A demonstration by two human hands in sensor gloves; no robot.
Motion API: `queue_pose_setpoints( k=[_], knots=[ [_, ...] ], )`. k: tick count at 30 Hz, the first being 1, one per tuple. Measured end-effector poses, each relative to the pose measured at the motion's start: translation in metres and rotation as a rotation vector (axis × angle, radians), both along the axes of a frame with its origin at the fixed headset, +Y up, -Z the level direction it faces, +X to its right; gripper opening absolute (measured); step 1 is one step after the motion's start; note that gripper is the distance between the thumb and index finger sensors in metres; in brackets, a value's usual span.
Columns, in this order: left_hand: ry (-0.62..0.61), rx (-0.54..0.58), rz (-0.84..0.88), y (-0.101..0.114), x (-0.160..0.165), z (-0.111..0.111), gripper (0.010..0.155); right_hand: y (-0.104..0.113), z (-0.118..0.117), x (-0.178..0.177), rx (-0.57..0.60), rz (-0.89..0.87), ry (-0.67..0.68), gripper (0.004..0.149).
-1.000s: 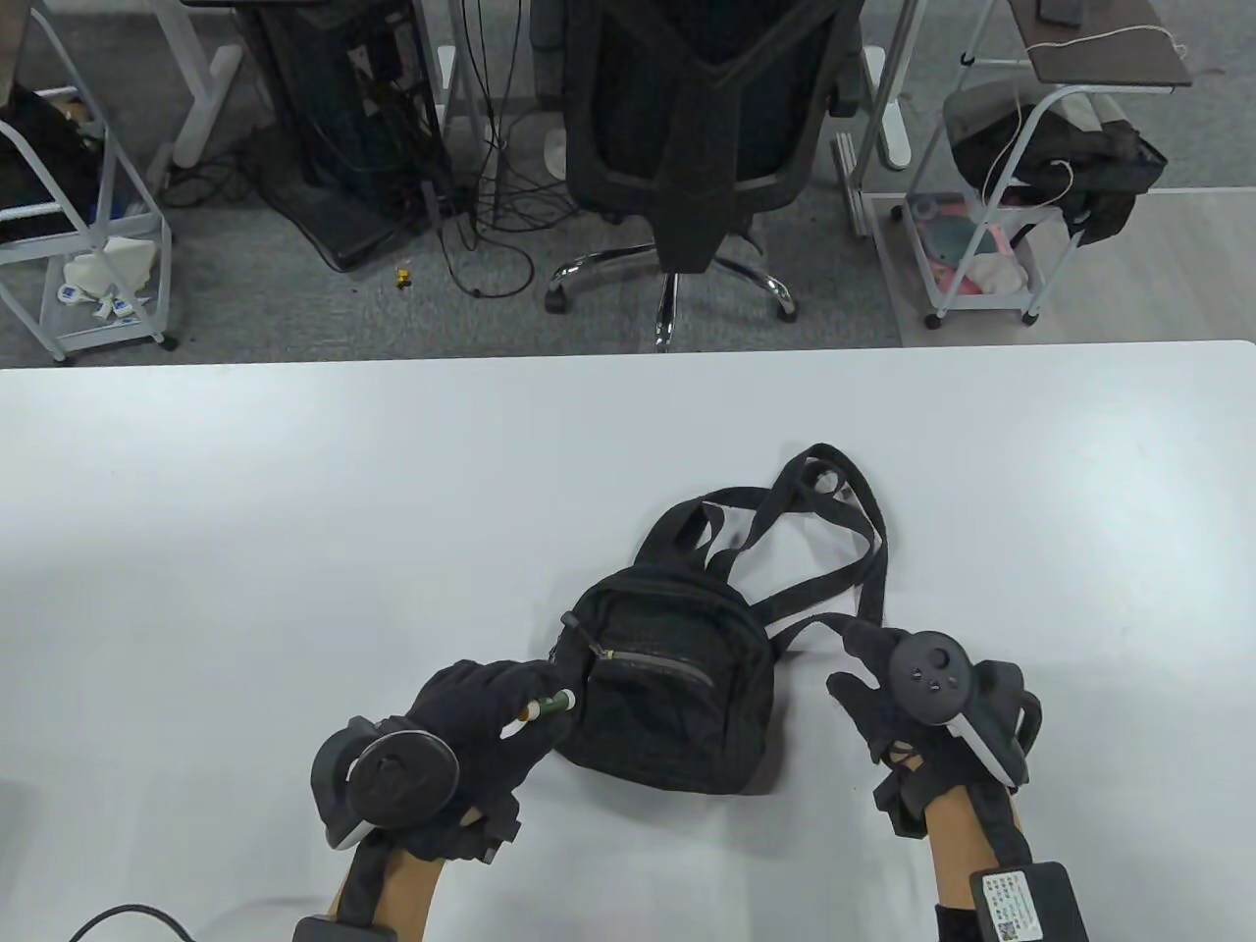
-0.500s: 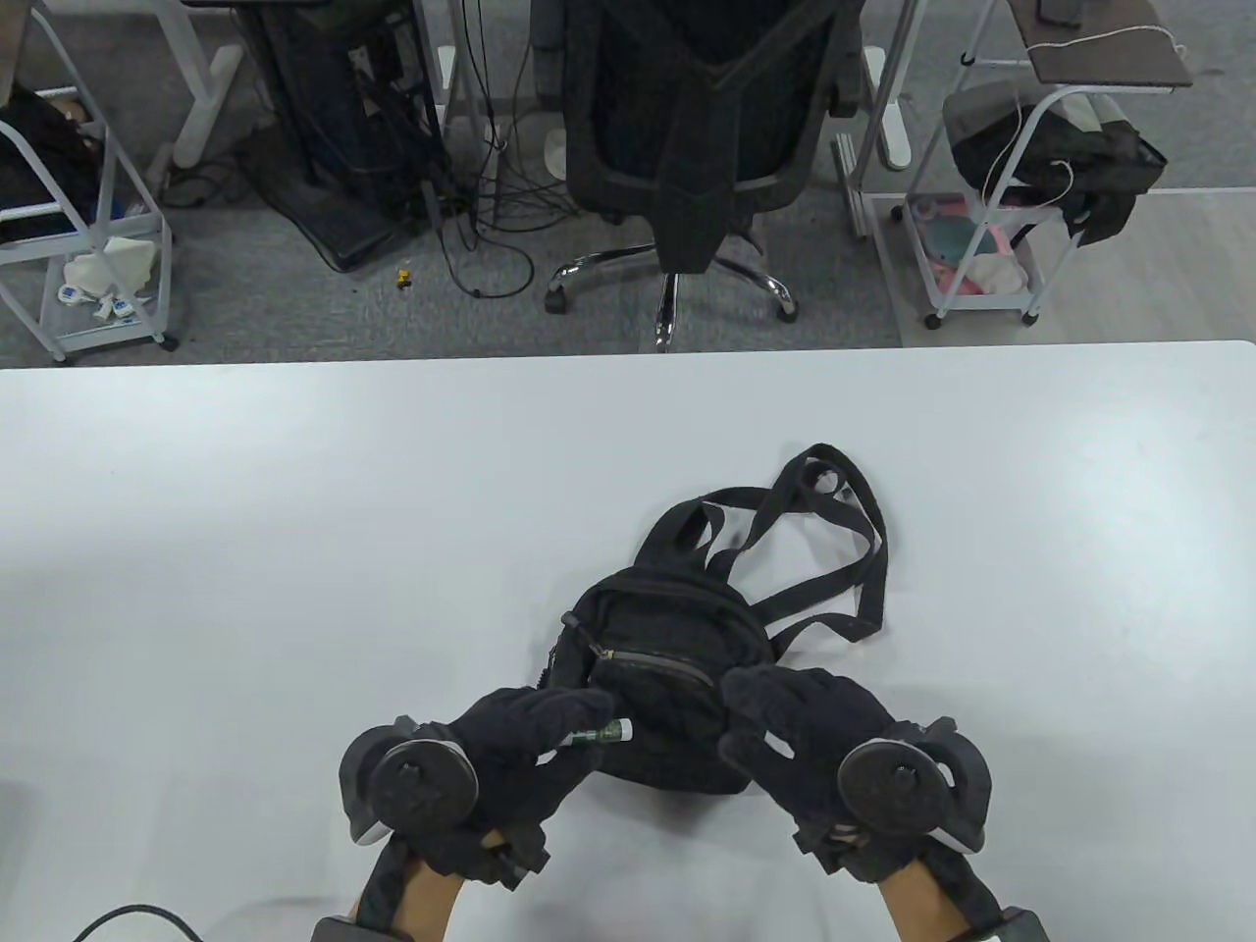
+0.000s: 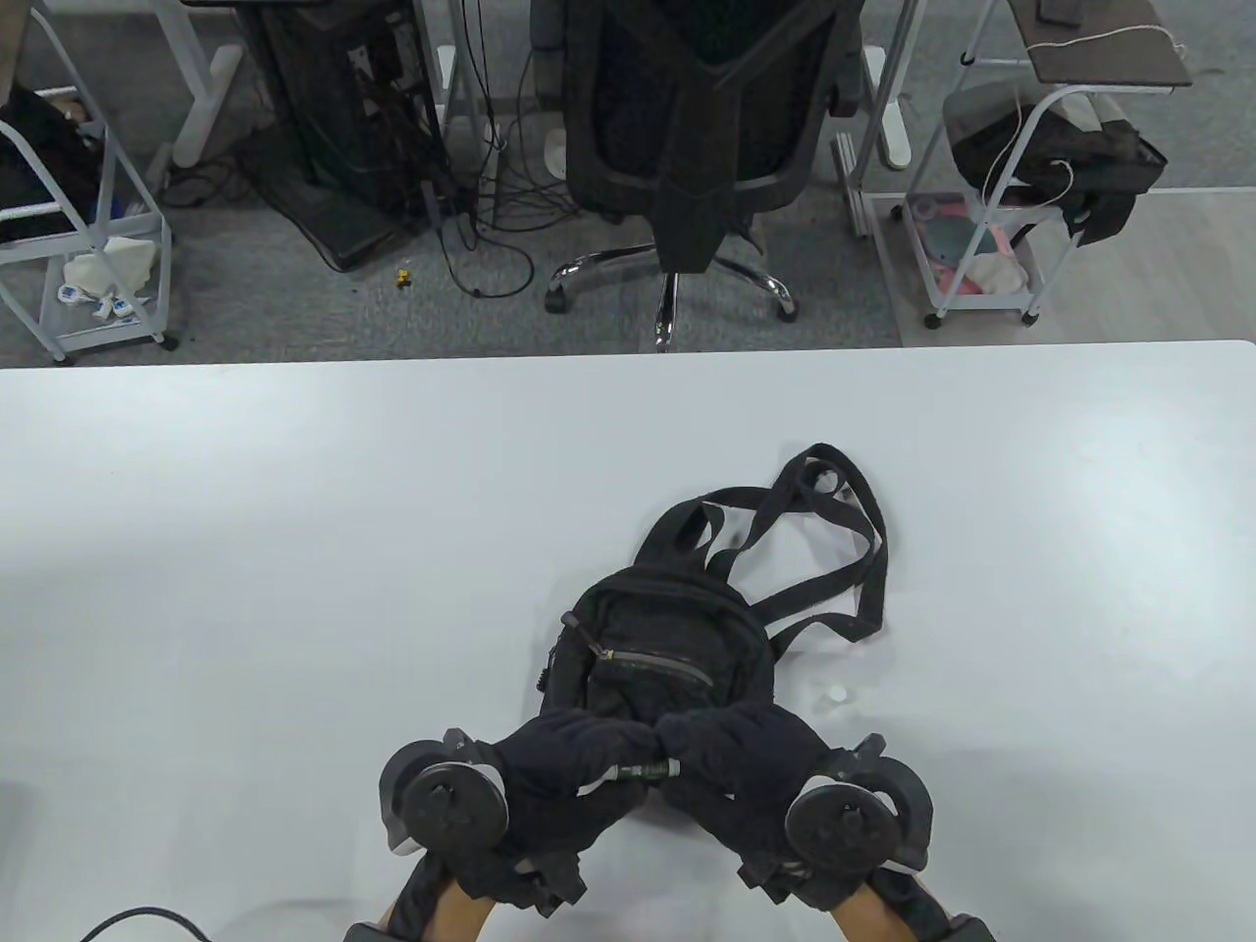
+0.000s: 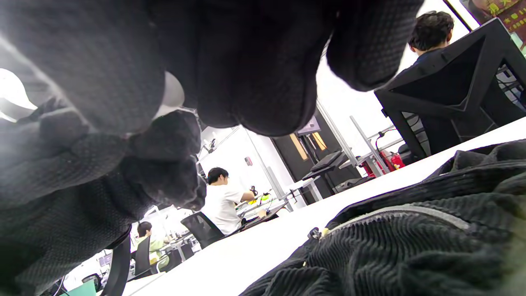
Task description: Apply lubricant on backpack
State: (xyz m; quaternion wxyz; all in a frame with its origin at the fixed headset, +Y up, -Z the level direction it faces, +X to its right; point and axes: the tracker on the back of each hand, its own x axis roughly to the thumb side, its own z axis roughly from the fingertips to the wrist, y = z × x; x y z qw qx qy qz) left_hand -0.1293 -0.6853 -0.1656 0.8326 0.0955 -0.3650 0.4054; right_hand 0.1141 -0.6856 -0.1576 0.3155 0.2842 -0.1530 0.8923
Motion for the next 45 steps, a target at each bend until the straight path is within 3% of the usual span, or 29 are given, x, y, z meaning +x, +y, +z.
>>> queue_pose_setpoints(
  k=[4, 14, 20, 27, 32, 39, 41, 43, 45],
  knots=[
    [0.032, 0.019, -0.013, 0.0, -0.002, 0.0, 0.054, 0.002, 0.0, 0.001, 0.023, 0.014, -0.019, 0.054],
    [0.086, 0.066, -0.085, 0.0, 0.0, 0.001, 0.053, -0.005, -0.008, 0.005, -0.059, 0.018, -0.01, 0.051],
    [0.092, 0.08, -0.074, 0.0, -0.001, 0.002, 0.053, -0.004, -0.006, 0.006, -0.032, 0.041, -0.025, 0.059],
    [0.092, 0.093, -0.072, 0.001, 0.0, 0.004, 0.053, -0.005, -0.007, 0.005, -0.056, 0.034, 0.0, 0.05],
    [0.096, 0.088, -0.076, 0.0, 0.0, 0.003, 0.053, -0.007, -0.009, 0.006, -0.057, 0.062, -0.017, 0.063],
    [0.098, 0.085, -0.081, 0.0, 0.0, 0.003, 0.053, -0.01, -0.011, 0.005, -0.088, 0.057, 0.007, 0.05],
    [0.102, 0.084, -0.081, 0.0, -0.001, 0.003, 0.053, -0.011, -0.012, 0.006, -0.101, 0.046, 0.008, 0.051],
    [0.103, 0.082, -0.08, 0.0, -0.001, 0.003, 0.053, -0.011, -0.013, 0.006, -0.096, 0.053, -0.004, 0.063],
    [0.102, 0.083, -0.081, 0.0, -0.001, 0.003, 0.053, -0.01, -0.012, 0.006, -0.084, 0.06, -0.01, 0.061]
  ],
)
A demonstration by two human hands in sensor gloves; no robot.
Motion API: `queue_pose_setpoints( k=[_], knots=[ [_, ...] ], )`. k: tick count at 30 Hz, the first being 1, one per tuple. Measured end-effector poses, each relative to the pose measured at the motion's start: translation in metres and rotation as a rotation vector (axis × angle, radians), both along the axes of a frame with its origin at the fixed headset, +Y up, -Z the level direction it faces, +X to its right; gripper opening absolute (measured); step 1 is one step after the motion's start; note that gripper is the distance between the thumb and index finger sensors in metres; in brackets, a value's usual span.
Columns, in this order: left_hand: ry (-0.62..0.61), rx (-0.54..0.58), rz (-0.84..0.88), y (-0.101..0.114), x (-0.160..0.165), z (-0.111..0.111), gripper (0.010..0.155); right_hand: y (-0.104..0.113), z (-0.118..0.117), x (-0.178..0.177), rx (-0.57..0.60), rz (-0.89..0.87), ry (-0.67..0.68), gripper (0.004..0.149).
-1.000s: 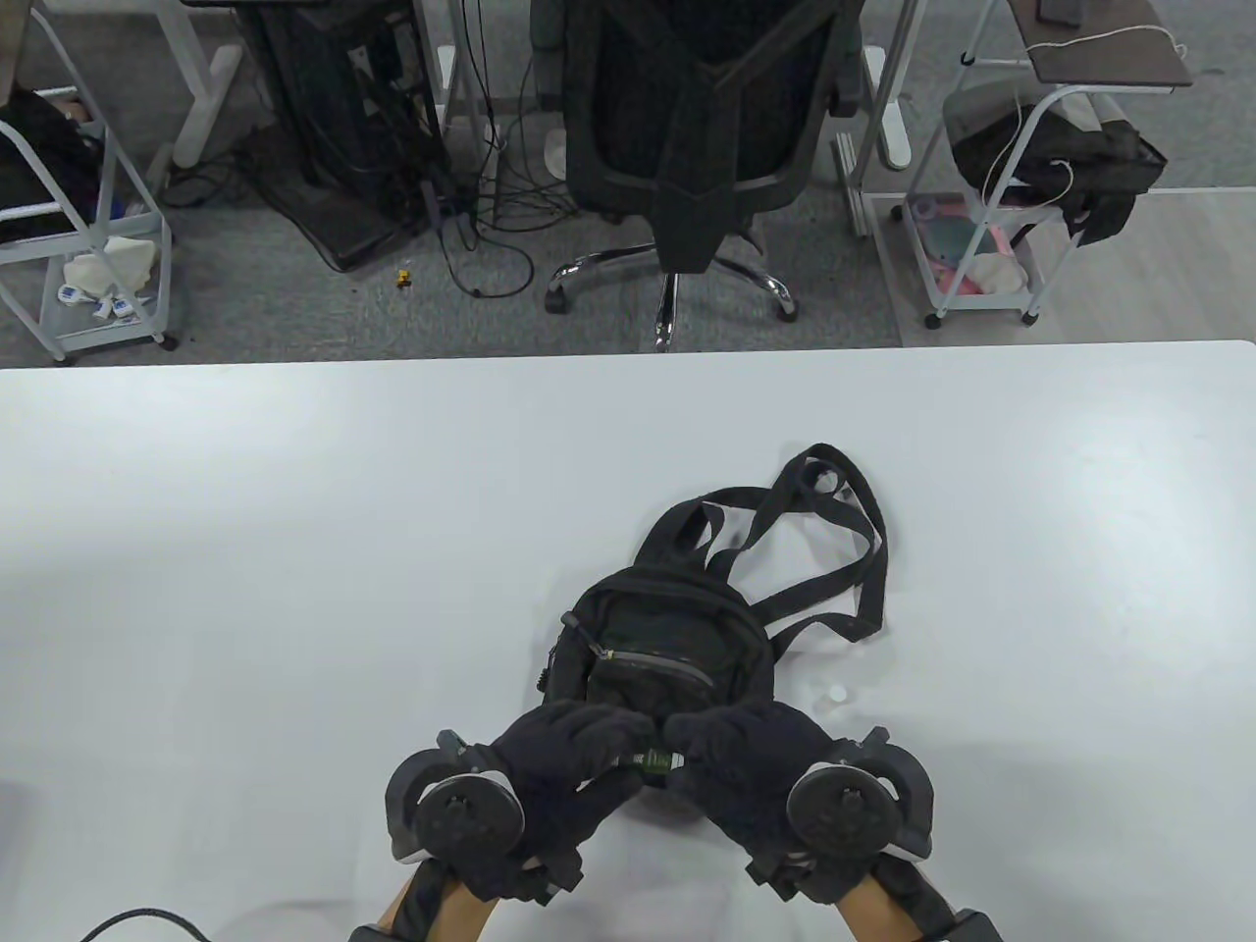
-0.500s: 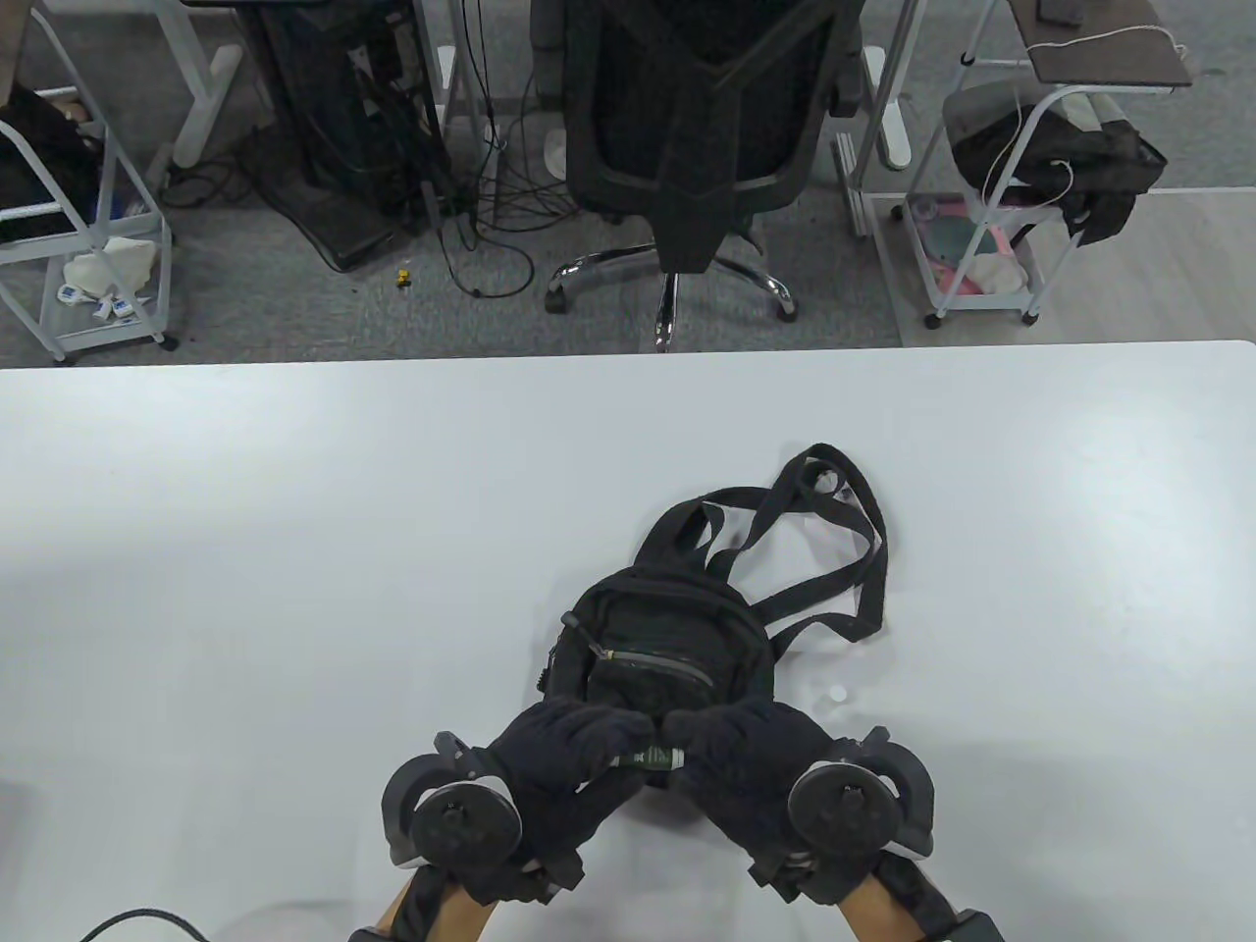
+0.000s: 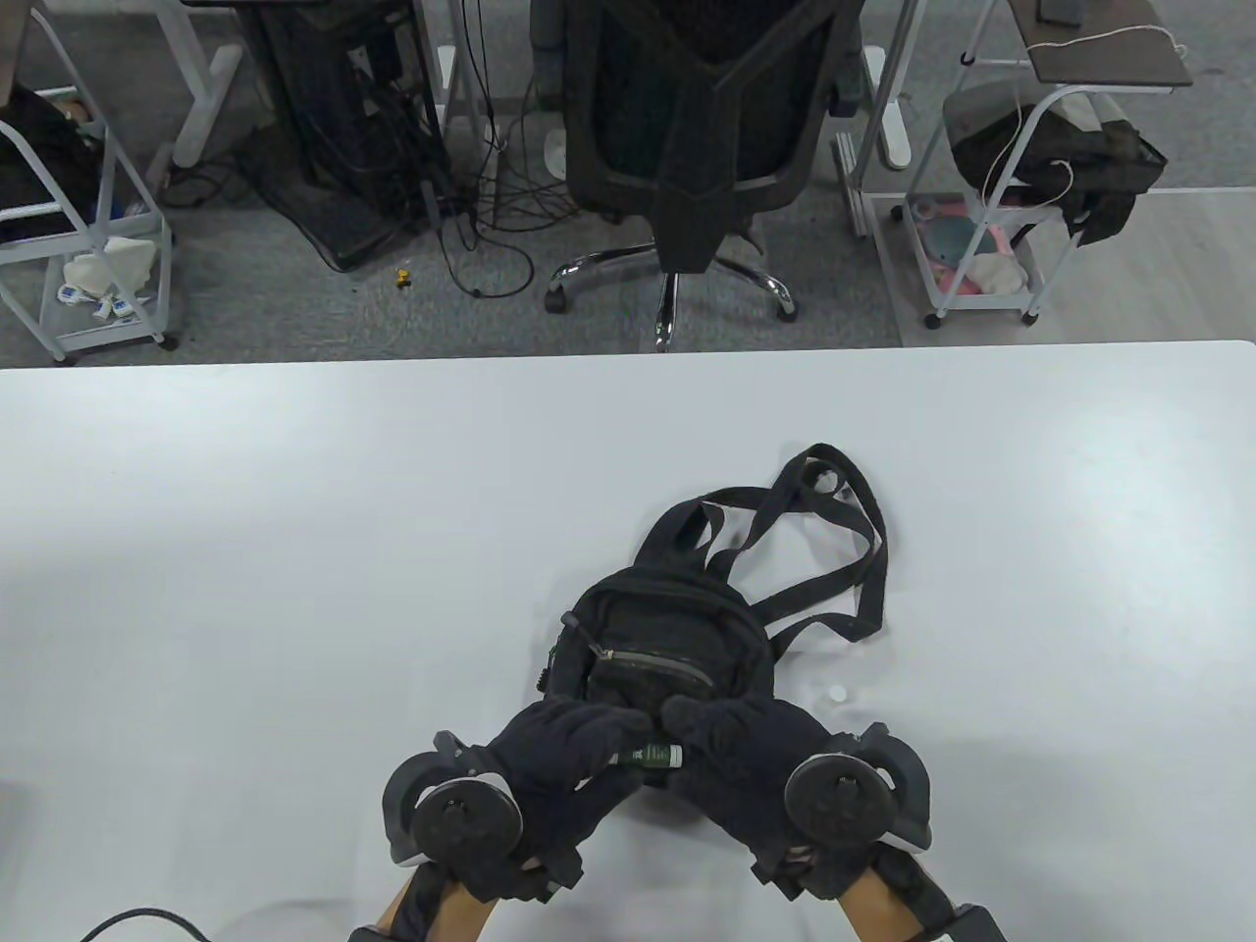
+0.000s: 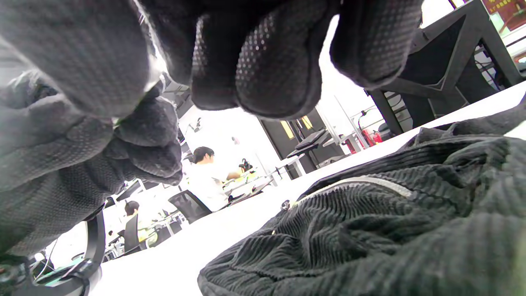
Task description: Apply lubricant on backpack
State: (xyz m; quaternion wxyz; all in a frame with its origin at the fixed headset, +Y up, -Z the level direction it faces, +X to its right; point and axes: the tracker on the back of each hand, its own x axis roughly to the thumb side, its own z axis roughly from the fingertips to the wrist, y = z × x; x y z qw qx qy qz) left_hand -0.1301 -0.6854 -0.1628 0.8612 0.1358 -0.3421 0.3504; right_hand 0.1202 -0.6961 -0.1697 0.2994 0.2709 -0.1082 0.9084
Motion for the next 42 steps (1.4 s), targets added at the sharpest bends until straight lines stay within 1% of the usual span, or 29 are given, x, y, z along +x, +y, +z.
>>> queue_pose_setpoints(
  k=[4, 6, 8, 10, 11, 15, 18, 20, 21, 23, 24, 26, 28, 30, 31, 32, 34, 39, 42],
  knots=[
    [0.005, 0.009, 0.003, 0.0009, 0.0, 0.0012, 0.052, 0.0, 0.0008, -0.0012, -0.001, -0.003, 0.016, 0.051],
    [0.002, 0.005, 0.01, 0.0009, -0.001, 0.0007, 0.053, -0.0001, 0.0002, -0.001, -0.016, -0.016, 0.024, 0.049],
    [0.003, 0.003, 0.013, 0.0009, -0.0013, 0.0002, 0.053, -0.0005, -0.0004, -0.0004, -0.023, -0.026, 0.024, 0.052],
    [0.003, 0.005, 0.009, 0.0008, -0.0011, 0.0002, 0.053, 0.0004, 0.0003, 0.0002, -0.006, -0.023, 0.007, 0.062],
    [0.003, 0.005, 0.009, 0.0007, -0.001, 0.0002, 0.053, 0.0008, 0.0007, 0.0003, 0.002, -0.023, 0.003, 0.063],
    [0.004, 0.008, 0.005, 0.0004, -0.0002, 0.0008, 0.053, 0.0024, 0.0027, -0.001, 0.019, -0.026, 0.01, 0.054],
    [0.0, 0.007, 0.009, 0.0006, -0.0009, 0.0006, 0.053, 0.0005, 0.0009, -0.0006, -0.014, -0.027, 0.028, 0.05],
    [0.002, 0.007, 0.011, 0.0007, -0.001, 0.0004, 0.053, -0.0001, 0.0002, -0.0001, -0.022, -0.034, 0.029, 0.053],
    [0.003, 0.007, 0.012, 0.0007, -0.001, 0.0004, 0.053, 0.0002, 0.0008, -0.0002, -0.009, -0.023, 0.018, 0.059],
    [0.002, 0.007, 0.01, 0.0005, -0.0008, 0.0005, 0.053, 0.0005, 0.0023, -0.0012, 0.022, -0.003, 0.003, 0.063],
    [0.002, 0.008, 0.008, 0.0004, -0.0006, 0.0006, 0.053, 0.0006, 0.0028, -0.002, 0.026, -0.004, 0.005, 0.062],
    [0.001, 0.008, 0.005, 0.0003, -0.0004, 0.0007, 0.053, 0.0009, 0.0037, -0.0039, 0.013, -0.032, 0.023, 0.055],
    [-0.001, 0.009, 0.011, 0.0009, -0.001, 0.0009, 0.053, 0.0, 0.0025, -0.0035, 0.003, -0.013, 0.029, 0.051],
    [-0.002, 0.013, 0.013, 0.0016, -0.0012, 0.001, 0.053, -0.0008, 0.0021, -0.0021, -0.009, -0.039, 0.031, 0.052],
    [-0.001, 0.015, 0.016, 0.0017, -0.0013, 0.0011, 0.053, -0.0007, 0.0018, -0.0014, -0.01, -0.048, 0.027, 0.055],
    [0.0, 0.016, 0.018, 0.0019, -0.0014, 0.0011, 0.053, -0.0004, 0.0019, -0.001, -0.005, -0.04, 0.023, 0.059],
    [0.002, 0.017, 0.019, 0.0014, -0.0017, 0.0011, 0.053, 0.0004, 0.0027, -0.0002, 0.022, -0.03, 0.007, 0.061],
    [-0.003, 0.017, 0.009, 0.0006, -0.0006, 0.0013, 0.053, -0.001, 0.0024, -0.0008, 0.006, -0.028, 0.024, 0.051],
    [-0.001, 0.017, 0.011, 0.0008, -0.0009, 0.001, 0.053, -0.0028, 0.0007, 0.0004, -0.021, -0.058, 0.029, 0.053]
  ],
)
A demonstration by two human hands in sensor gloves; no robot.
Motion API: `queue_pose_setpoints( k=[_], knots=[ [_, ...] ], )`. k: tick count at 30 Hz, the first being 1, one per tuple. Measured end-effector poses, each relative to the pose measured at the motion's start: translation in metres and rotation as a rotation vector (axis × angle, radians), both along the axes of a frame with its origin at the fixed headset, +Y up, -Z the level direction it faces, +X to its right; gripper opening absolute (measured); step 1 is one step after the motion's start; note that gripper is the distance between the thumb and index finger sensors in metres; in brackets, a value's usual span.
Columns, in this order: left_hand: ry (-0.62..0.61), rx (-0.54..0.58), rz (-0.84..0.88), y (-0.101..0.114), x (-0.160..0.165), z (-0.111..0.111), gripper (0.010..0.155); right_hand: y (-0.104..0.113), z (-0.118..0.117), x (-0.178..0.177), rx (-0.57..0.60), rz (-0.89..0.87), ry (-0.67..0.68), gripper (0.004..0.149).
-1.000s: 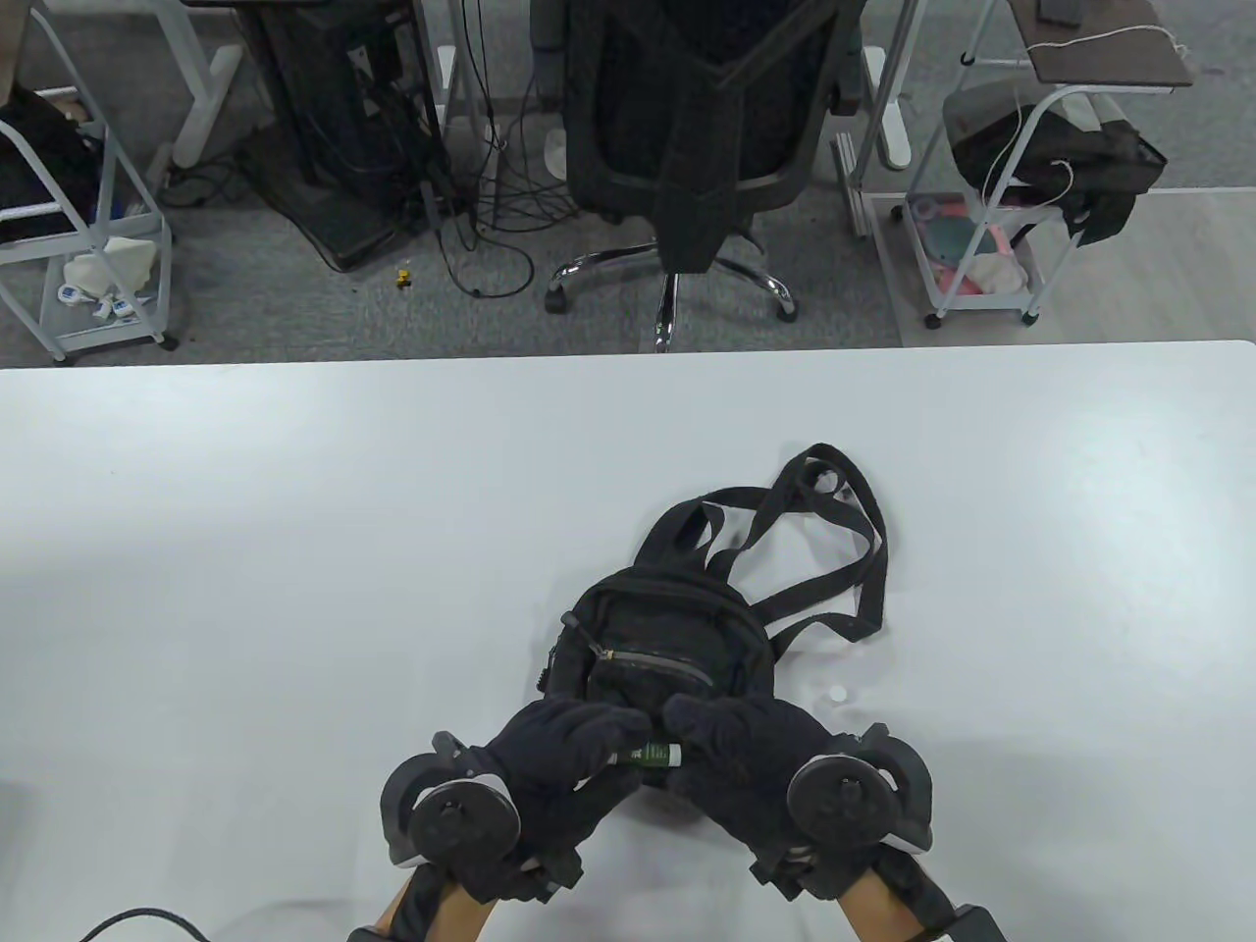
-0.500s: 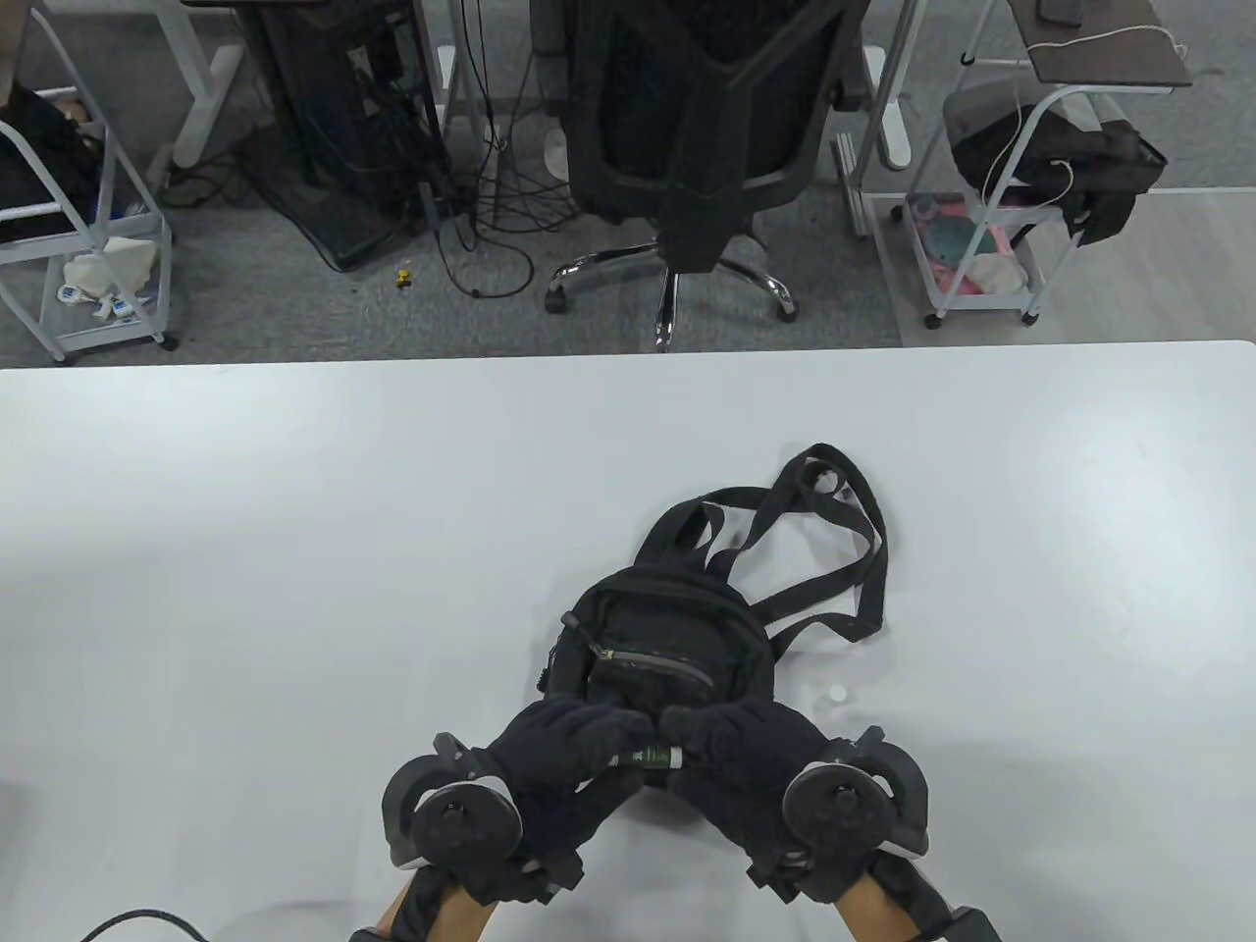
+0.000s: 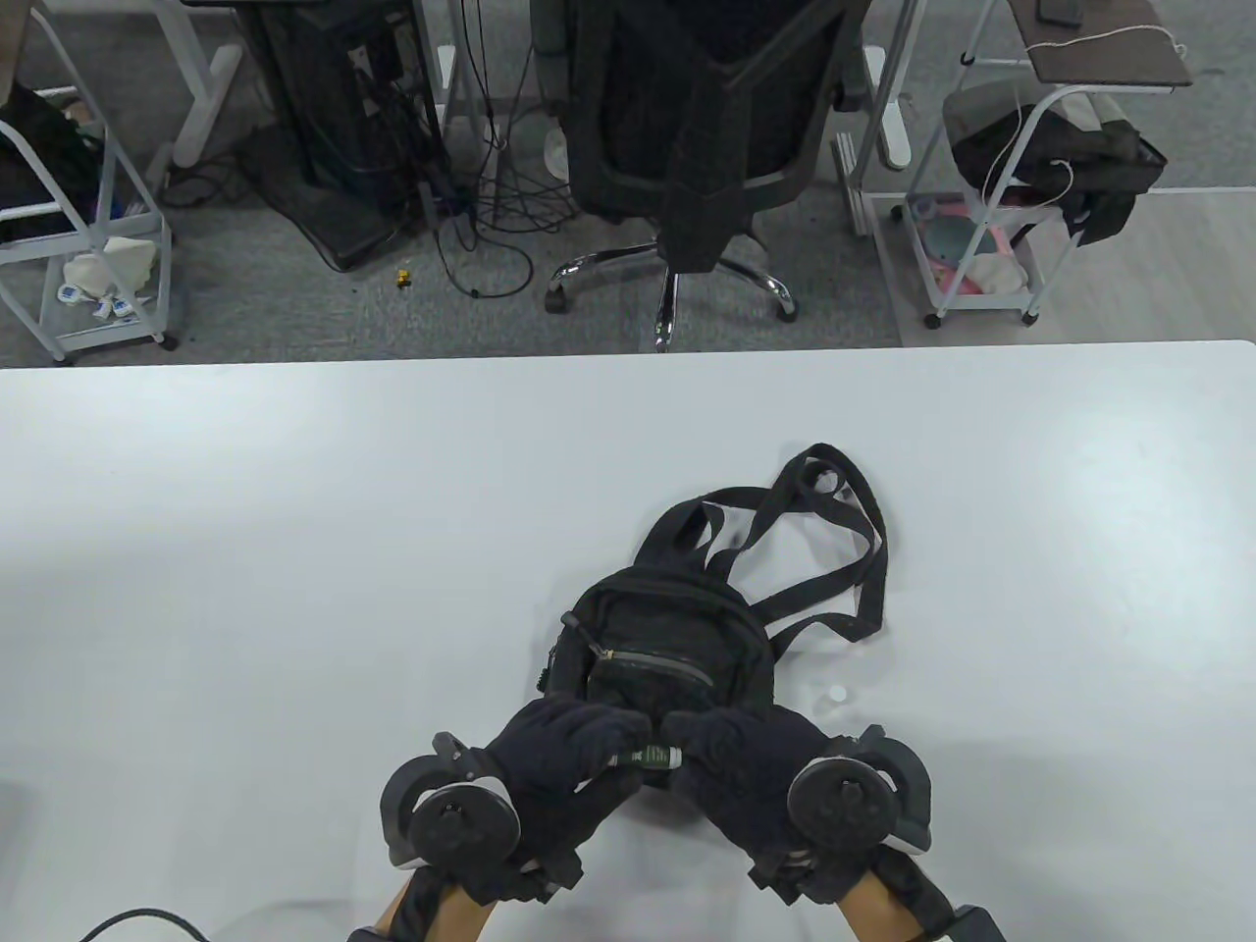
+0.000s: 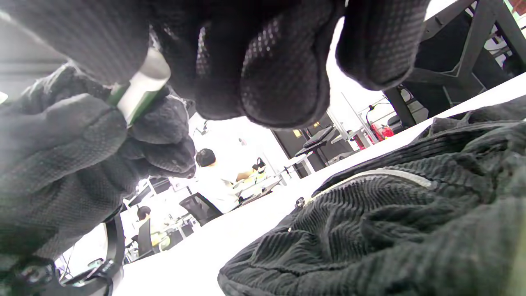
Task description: Apply lubricant on backpack
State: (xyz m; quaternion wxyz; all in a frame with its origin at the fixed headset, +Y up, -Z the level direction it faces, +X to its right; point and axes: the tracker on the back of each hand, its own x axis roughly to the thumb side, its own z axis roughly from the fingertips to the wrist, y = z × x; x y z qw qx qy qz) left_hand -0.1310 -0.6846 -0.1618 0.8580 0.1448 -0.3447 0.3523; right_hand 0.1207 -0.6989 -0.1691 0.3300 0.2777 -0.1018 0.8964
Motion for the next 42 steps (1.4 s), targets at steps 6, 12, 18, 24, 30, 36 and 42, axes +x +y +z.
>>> queue_pose_setpoints(
  k=[6, 12, 18, 24, 30, 36, 42],
  knots=[
    [-0.002, 0.004, -0.008, -0.0003, 0.0013, 0.001, 0.053, 0.0034, 0.0051, -0.0032, 0.063, 0.03, -0.02, 0.056],
    [0.002, 0.017, 0.0, 0.0004, 0.0004, 0.0014, 0.053, -0.0003, 0.0009, -0.0025, -0.002, 0.005, 0.007, 0.054],
    [0.002, 0.027, -0.001, 0.0005, 0.0011, 0.002, 0.053, 0.0021, 0.0036, -0.0051, 0.041, 0.029, -0.011, 0.055],
    [0.004, 0.033, 0.018, 0.0032, -0.0004, 0.0027, 0.053, 0.0035, 0.0027, -0.0018, 0.023, -0.014, -0.001, 0.056],
    [0.005, 0.03, 0.011, 0.0024, -0.0002, 0.0025, 0.052, 0.0071, 0.0057, -0.0026, 0.068, 0.003, -0.02, 0.054],
    [0.008, 0.035, 0.011, 0.0027, -0.0007, 0.0024, 0.053, 0.0031, 0.0015, -0.0009, 0.01, -0.018, -0.003, 0.059],
    [0.0, 0.033, 0.011, 0.0026, 0.0007, 0.0032, 0.053, 0.0062, 0.0056, -0.0037, 0.065, 0.018, -0.018, 0.055]
  ],
)
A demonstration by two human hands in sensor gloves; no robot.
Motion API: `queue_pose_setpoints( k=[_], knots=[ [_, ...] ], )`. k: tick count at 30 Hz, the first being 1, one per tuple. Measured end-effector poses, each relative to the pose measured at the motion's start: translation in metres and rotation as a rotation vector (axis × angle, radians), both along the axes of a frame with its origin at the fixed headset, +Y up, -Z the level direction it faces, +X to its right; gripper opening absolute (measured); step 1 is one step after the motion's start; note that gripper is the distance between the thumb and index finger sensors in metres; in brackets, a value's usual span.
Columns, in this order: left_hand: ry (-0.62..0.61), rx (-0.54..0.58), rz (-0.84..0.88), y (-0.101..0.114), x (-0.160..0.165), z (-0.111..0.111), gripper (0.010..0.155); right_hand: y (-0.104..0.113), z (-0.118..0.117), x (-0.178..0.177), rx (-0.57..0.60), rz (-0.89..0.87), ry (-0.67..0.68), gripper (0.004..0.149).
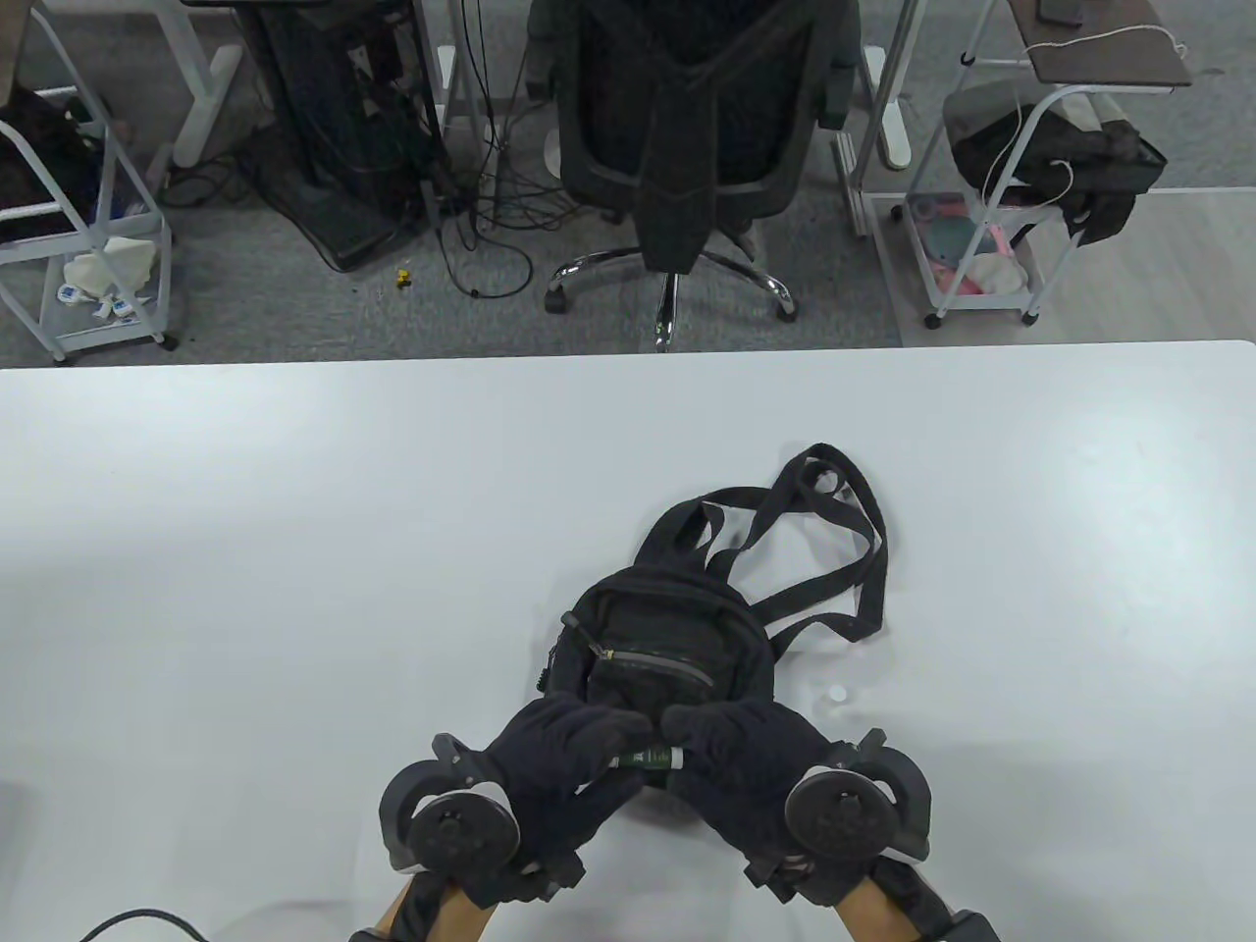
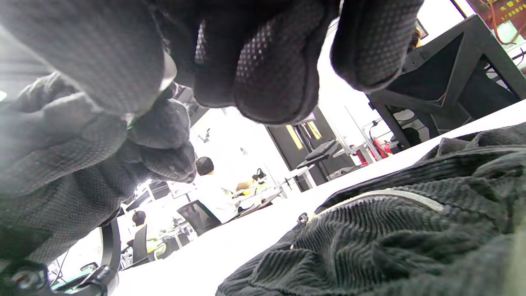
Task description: Apply lubricant on backpack
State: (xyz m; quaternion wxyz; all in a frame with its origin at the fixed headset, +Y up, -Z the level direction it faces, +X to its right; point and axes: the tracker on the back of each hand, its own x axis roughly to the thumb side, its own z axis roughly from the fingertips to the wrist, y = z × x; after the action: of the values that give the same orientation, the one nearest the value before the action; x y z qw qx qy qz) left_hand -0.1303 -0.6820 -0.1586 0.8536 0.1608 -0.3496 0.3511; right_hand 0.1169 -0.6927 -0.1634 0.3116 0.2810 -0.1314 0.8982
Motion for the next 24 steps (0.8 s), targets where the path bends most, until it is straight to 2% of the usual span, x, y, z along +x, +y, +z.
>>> queue_pose_setpoints(
  k=[4, 8, 13, 16, 21, 24],
  knots=[
    [0.003, 0.007, 0.009, 0.001, -0.0006, 0.0002, 0.053, -0.0029, -0.0034, 0.0019, -0.057, -0.034, 0.025, 0.051],
    [0.008, 0.015, 0.004, 0.0009, -0.0003, 0.0004, 0.053, -0.0019, -0.0036, 0.0036, -0.034, -0.022, 0.001, 0.063],
    [0.012, 0.019, -0.008, 0.001, 0.001, 0.001, 0.053, -0.001, -0.0032, 0.0032, -0.022, 0.001, 0.003, 0.051],
    [0.009, 0.015, 0.005, 0.0017, 0.0004, 0.0007, 0.053, -0.0039, -0.0059, 0.0041, -0.078, -0.042, 0.027, 0.049],
    [0.01, 0.021, 0.001, 0.0015, 0.0012, 0.0012, 0.053, -0.0041, -0.0052, 0.0039, -0.053, -0.008, 0.009, 0.064],
    [0.008, 0.024, -0.002, 0.0014, 0.0022, 0.0019, 0.053, -0.0019, -0.0031, 0.0023, -0.037, -0.024, 0.011, 0.056]
  ],
)
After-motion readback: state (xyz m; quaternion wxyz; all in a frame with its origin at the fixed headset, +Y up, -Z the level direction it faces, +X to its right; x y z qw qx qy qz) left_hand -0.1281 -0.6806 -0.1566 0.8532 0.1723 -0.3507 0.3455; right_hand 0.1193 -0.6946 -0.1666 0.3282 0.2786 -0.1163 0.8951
